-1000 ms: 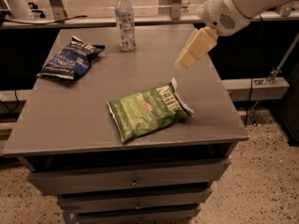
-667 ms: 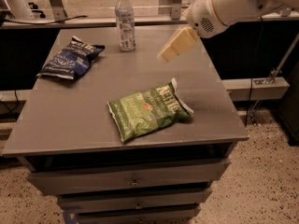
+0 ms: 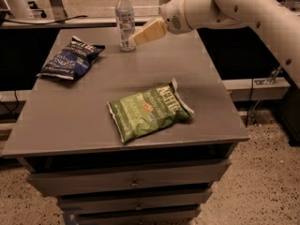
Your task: Pick blue plastic bottle
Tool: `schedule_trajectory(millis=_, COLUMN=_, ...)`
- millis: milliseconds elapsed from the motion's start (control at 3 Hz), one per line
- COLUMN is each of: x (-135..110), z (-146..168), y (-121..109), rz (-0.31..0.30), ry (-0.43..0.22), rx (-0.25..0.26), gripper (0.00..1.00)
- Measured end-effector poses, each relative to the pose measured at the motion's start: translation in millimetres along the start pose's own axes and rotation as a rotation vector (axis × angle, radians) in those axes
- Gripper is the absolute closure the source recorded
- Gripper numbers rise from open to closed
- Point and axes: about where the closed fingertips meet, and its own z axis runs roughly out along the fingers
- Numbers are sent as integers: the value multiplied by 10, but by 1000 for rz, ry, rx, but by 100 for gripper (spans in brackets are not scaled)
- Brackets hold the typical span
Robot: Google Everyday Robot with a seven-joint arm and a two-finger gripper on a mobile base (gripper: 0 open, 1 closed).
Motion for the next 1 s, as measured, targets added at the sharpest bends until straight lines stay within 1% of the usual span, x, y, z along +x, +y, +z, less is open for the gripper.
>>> schedule_trajectory(millis=333, x=0, z=0, y=3, rz=0, ry=0, rx=-1, gripper=0)
schedule_trajectory(millis=667, x=-13, z=119, y=-98, rz=8, ry=-58, rx=31, gripper=0)
schedule_trajectory(millis=1000, x=-66, z=449, y=-362, rz=30, ry=-159, rx=68, gripper=0)
